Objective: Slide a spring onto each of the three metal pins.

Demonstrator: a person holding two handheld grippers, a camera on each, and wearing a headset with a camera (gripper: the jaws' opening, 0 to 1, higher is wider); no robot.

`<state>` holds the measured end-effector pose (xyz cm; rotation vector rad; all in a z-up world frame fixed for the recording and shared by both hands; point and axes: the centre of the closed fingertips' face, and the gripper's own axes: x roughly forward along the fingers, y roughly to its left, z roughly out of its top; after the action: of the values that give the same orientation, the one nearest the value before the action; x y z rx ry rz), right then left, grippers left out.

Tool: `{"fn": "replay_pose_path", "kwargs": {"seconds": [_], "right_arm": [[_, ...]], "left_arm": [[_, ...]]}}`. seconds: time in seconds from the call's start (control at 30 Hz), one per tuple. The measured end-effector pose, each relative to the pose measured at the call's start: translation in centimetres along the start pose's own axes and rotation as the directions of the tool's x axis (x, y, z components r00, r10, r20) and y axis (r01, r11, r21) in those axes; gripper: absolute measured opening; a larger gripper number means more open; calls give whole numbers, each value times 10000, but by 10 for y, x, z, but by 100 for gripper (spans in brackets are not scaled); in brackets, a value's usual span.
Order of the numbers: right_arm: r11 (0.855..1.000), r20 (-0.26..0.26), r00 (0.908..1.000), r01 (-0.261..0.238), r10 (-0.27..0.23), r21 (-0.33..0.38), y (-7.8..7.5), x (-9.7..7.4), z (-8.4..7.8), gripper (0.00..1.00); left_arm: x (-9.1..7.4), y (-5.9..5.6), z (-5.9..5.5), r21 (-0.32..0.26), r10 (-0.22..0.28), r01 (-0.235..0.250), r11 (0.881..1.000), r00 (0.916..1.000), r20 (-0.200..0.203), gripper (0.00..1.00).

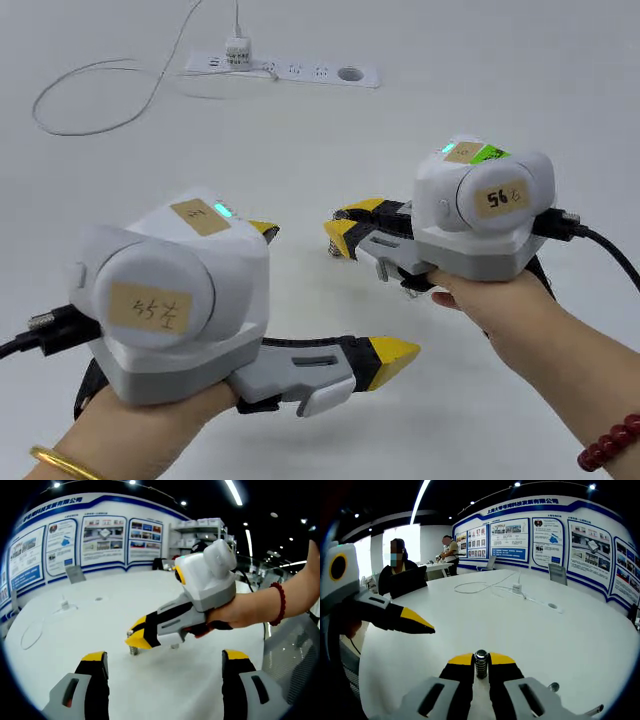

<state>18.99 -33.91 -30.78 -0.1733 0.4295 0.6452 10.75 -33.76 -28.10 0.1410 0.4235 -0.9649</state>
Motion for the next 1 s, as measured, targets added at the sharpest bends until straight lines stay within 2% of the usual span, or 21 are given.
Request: {"fn": "replay_pose_path", "kwargs": {"seconds": [0.3, 0.4, 0.5, 0.6, 0.7, 0.83, 1.0], "right_arm": [[9996, 57, 10000, 6, -7, 277, -1, 1, -1, 12], [9994, -106, 9999, -8, 12, 333, 0, 1, -4, 12], [9993, -191, 9998, 42, -35, 373, 0, 1, -7, 17], [9991, -190, 9998, 35, -27, 434, 1, -1, -6, 18], [9985, 20, 10000, 83, -84, 550, 0, -4, 1, 22], [9962, 587, 9983, -46, -5, 867, 2, -11, 18, 26], [9953, 919, 9957, 24, -113, 969, -1, -20, 31, 30]], "left_arm": [[0, -1, -1, 37, -23, 23, 10000, 10000, -42, 95], [0, -2, 0, 61, -25, 25, 10000, 10000, -40, 95], [-1, -2, 0, 61, -19, 19, 10000, 10000, -49, 95], [-1, -2, -1, 72, -18, 18, 10000, 10000, -66, 94], [-1, -3, -1, 99, -30, 31, 9999, 10000, -55, 94], [-1, -3, -1, 110, -34, 35, 9999, 10000, -70, 94], [0, -4, 0, 129, -38, 39, 9999, 10000, -77, 93]]}}
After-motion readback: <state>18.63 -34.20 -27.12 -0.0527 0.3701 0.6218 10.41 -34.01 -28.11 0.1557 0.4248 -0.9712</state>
